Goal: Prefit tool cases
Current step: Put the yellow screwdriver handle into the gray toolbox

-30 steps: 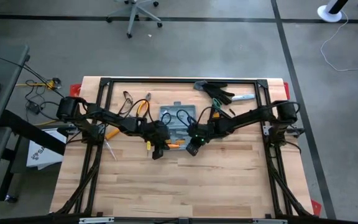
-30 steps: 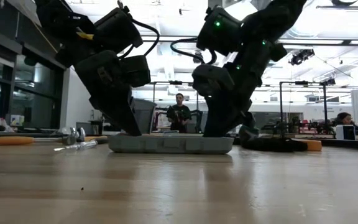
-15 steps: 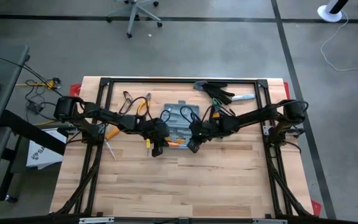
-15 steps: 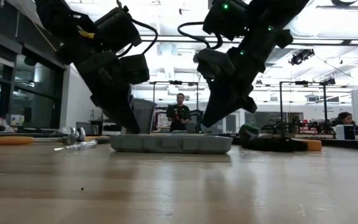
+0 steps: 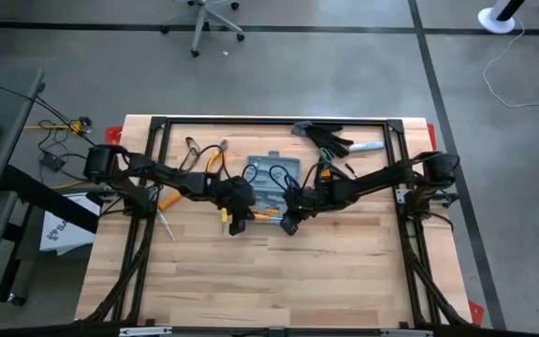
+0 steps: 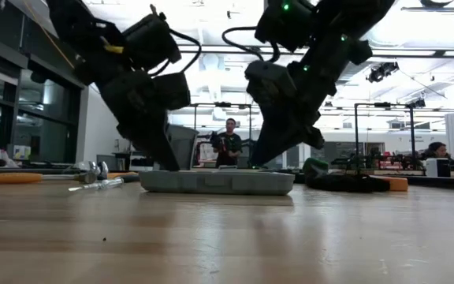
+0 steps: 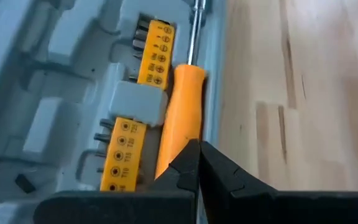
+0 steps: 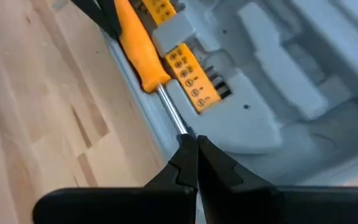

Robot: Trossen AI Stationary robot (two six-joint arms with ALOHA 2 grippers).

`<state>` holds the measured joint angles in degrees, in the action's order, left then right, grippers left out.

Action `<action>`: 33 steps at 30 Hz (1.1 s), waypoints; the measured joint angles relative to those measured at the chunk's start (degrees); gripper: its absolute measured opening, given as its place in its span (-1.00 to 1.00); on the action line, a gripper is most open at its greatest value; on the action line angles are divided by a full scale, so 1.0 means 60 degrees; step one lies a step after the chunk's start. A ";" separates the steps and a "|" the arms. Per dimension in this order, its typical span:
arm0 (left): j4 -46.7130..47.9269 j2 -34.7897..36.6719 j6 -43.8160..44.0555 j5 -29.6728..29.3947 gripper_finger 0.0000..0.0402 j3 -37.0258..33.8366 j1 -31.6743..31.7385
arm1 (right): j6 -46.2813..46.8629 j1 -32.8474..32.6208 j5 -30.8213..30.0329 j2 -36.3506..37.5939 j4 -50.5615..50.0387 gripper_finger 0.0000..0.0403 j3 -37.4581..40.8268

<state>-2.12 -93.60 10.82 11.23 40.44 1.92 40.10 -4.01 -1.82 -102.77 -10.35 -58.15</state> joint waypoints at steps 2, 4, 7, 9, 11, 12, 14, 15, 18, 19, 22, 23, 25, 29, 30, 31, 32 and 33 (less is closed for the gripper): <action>-0.0138 -0.0231 0.0021 -0.0083 -1.00 0.0041 -0.0004 | 0.0018 -0.0028 0.0126 -0.0176 0.0184 -1.00 0.0000; -0.0274 -0.0387 0.0167 -0.0075 -1.00 0.0055 0.0002 | 0.0102 -0.0073 0.0191 -0.0312 0.0218 -1.00 0.0000; -0.0432 -0.0514 0.0384 0.0025 -1.00 0.0052 -0.0001 | 0.0251 -0.0109 0.0268 -0.0501 0.0218 -1.00 -0.0018; -0.0433 -0.0518 0.0399 0.0067 -1.00 0.0044 -0.0001 | 0.0309 -0.0109 0.0313 -0.0577 0.0193 -1.00 -0.0043; -0.0437 -0.0520 0.0399 0.0054 -1.00 0.0037 -0.0001 | 0.0350 -0.0102 0.0345 -0.0607 0.0196 -1.00 -0.0047; -0.0423 -0.0523 0.0402 0.0060 -1.00 0.0037 -0.0001 | 0.0348 -0.0102 0.0345 -0.0607 0.0180 -1.00 -0.0047; -0.0413 -0.0525 0.0402 0.0051 -1.00 0.0037 -0.0001 | 0.0348 -0.0084 0.0379 -0.0611 0.0101 -1.00 -0.0047; -0.0414 -0.0525 0.0402 0.0058 -1.00 0.0034 -0.0001 | 0.0354 -0.0064 0.0452 -0.0615 0.0060 -1.00 -0.0047; -0.0601 -0.0533 0.0359 0.0209 -1.00 0.0026 0.0002 | 0.0354 -0.0013 0.0590 -0.0650 -0.0193 -1.00 -0.0067; -0.0717 -0.0533 0.0355 0.0284 -1.00 0.0023 0.0002 | 0.0344 -0.0018 0.0578 -0.0651 -0.0262 -1.00 -0.0069; -0.1092 -0.0544 0.0357 0.0292 -1.00 0.0002 -0.0001 | 0.0331 -0.0018 0.0573 -0.0655 -0.0412 -1.00 -0.0058; -0.1168 -0.0544 0.0385 0.0278 -1.00 -0.0005 -0.0001 | 0.0328 -0.0018 0.0556 -0.0658 -0.0412 -1.00 -0.0058; -0.1241 -0.0545 0.0414 0.0249 -1.00 -0.0010 -0.0001 | 0.0321 -0.0018 0.0526 -0.0662 -0.0460 -1.00 -0.0055; -0.1159 -0.0551 0.0413 0.0195 -1.00 -0.0007 -0.0001 | 0.0321 -0.0018 0.0497 -0.0833 -0.0552 -1.00 -0.0058; -0.1094 -0.0548 0.0417 0.0133 -1.00 -0.0007 -0.0008 | 0.0322 -0.0018 0.0535 -0.0911 -0.0543 -1.00 -0.0062; -0.1062 -0.0547 0.0417 0.0088 -1.00 0.0003 -0.0011 | 0.0332 -0.0018 0.0588 -0.0979 -0.0534 -1.00 -0.0073; -0.1034 -0.0541 0.0417 0.0083 -1.00 0.0004 -0.0009 | 0.0346 -0.0015 0.0660 -0.1045 -0.0481 -1.00 -0.0076; -0.1024 -0.0538 0.0429 0.0079 -1.00 0.0004 -0.0009 | 0.0350 -0.0015 0.0702 -0.1087 -0.0446 -1.00 -0.0081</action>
<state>-8.26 -96.83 13.40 11.70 40.47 1.87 42.20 -4.10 2.39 -109.29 -13.02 -58.63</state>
